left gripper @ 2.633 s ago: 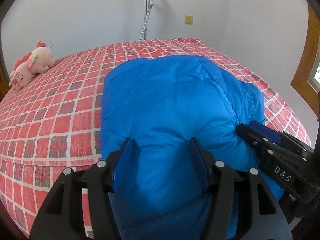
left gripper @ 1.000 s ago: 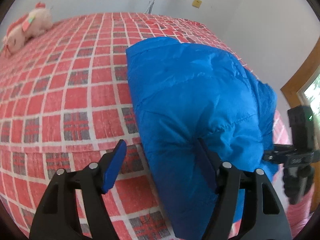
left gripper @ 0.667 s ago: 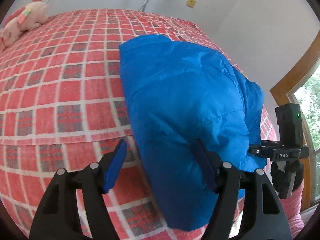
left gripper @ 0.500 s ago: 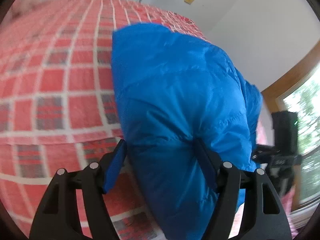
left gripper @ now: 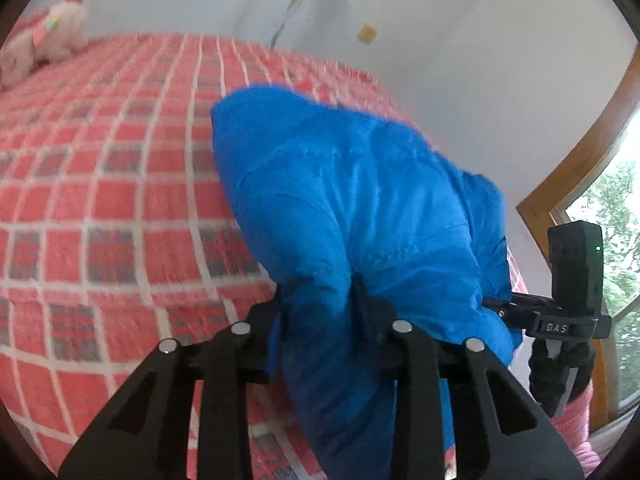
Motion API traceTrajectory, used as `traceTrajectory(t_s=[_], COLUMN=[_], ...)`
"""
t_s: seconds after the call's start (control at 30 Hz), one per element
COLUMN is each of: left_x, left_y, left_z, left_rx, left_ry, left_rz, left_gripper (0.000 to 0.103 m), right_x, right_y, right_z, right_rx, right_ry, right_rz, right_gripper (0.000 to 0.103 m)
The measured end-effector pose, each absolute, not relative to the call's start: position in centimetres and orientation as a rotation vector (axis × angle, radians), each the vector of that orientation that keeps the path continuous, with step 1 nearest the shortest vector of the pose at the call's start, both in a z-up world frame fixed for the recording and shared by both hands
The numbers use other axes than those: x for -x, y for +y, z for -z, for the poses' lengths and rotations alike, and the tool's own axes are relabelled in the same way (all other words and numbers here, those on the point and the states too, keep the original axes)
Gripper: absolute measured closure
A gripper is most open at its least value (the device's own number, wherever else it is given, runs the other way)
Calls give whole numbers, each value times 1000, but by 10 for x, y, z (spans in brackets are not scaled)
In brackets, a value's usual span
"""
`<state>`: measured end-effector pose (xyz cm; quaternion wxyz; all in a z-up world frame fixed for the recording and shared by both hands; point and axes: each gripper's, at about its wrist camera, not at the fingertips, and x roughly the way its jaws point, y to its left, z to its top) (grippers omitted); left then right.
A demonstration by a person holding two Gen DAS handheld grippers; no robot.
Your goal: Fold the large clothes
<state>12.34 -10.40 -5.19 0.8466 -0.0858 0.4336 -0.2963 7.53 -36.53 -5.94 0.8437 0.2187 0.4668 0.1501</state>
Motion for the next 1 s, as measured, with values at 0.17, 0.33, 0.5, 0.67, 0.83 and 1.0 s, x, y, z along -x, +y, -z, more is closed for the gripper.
traceTrajectory(t_s=[0.17, 0.33, 0.5, 0.67, 0.83, 1.0], left_x=[-128, -153, -194, -239, -247, -246], left_y=[-84, -56, -28, -8, 0, 4], left_z=[18, -5, 1, 46, 64, 58], left_rx=[165, 156, 150, 133, 139, 128], left_ry=[766, 660, 649, 764, 805, 816], left_rz=[574, 482, 398, 329, 340, 304], left_gripper=[77, 77, 77, 76, 72, 62], right_x=[-103, -159, -220, -282, -293, -283], right_y=[-341, -310, -283, -263, -270, -281], right_z=[28, 1, 4, 42, 65, 61], right_rx=[-364, -276, -225, -237, -311, -361], right_ry=[892, 817, 813, 915, 947, 961], right_rz=[-361, -426, -477, -494, -497, -485], right_gripper=[65, 65, 65, 65, 60, 51])
